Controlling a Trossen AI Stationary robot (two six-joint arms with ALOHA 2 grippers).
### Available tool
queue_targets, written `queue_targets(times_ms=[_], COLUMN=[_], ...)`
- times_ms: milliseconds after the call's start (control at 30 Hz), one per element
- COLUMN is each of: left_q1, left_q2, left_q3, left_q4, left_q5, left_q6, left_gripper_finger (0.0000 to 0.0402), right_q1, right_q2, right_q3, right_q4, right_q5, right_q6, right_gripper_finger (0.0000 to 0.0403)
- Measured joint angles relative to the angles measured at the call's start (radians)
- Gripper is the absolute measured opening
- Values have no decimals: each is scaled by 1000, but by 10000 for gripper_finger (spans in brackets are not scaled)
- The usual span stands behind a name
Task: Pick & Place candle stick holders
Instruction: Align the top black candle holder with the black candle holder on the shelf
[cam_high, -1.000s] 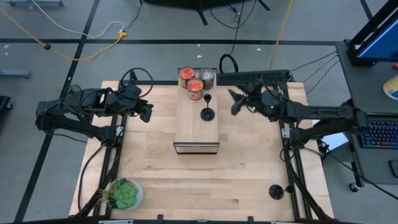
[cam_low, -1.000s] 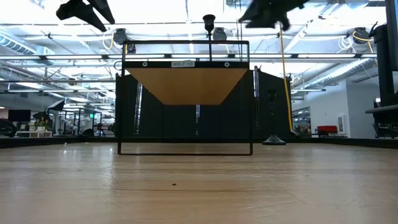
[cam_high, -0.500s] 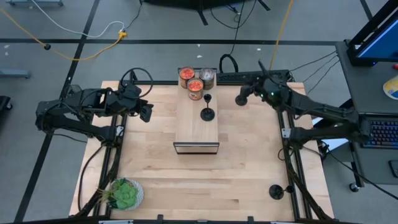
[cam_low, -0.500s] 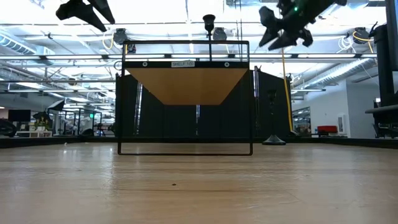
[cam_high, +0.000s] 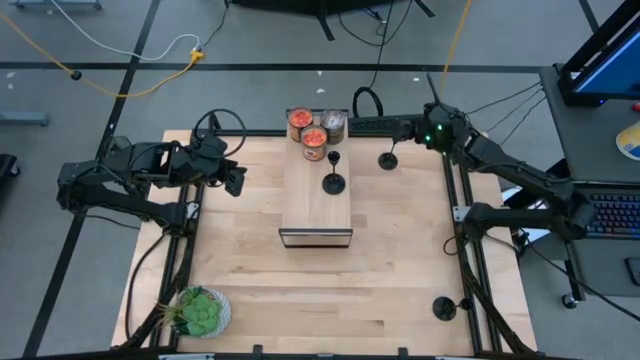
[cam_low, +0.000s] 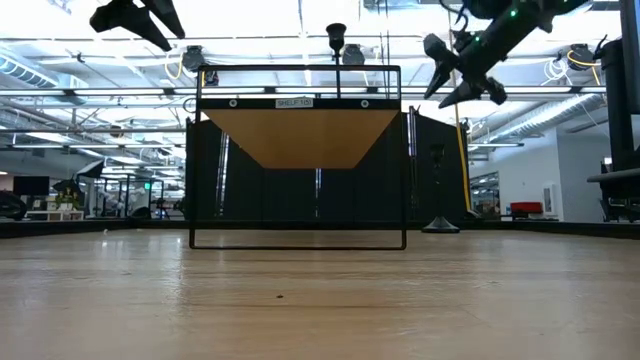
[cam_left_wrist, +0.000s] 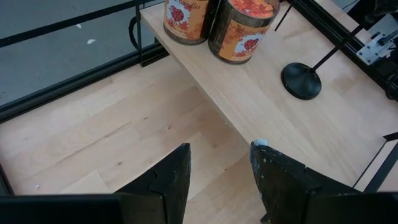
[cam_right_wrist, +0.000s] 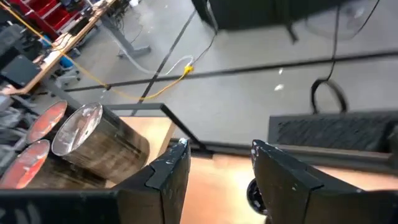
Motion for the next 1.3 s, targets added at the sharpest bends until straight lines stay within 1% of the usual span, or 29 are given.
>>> queue_targets(times_ms=[100,300,467,767,967,1300], left_q1=[0,0,0,0,0,0], left_q2=[0,0,0,0,0,0], left_q3=[0,0,0,0,0,0], left_q4=[0,0,0,0,0,0], left_q5=[0,0,0,-1,-11,-11], left_q6=[0,1,3,10,12,16], left_gripper_finger=[172,173,172,172,172,173], right_q1=[-41,-86,-118,-157,-175,-176], right_q2=[30,96,119,120,120,139], right_q3=[0,0,0,0,0,0], right_q4=[-1,-28,-66,-97,-192,-171], right_q5=[-82,-146,-192,-197,-195,-194], right_q6=[32,35,40,38,39,53], right_gripper_finger=[169,169,169,169,169,169])
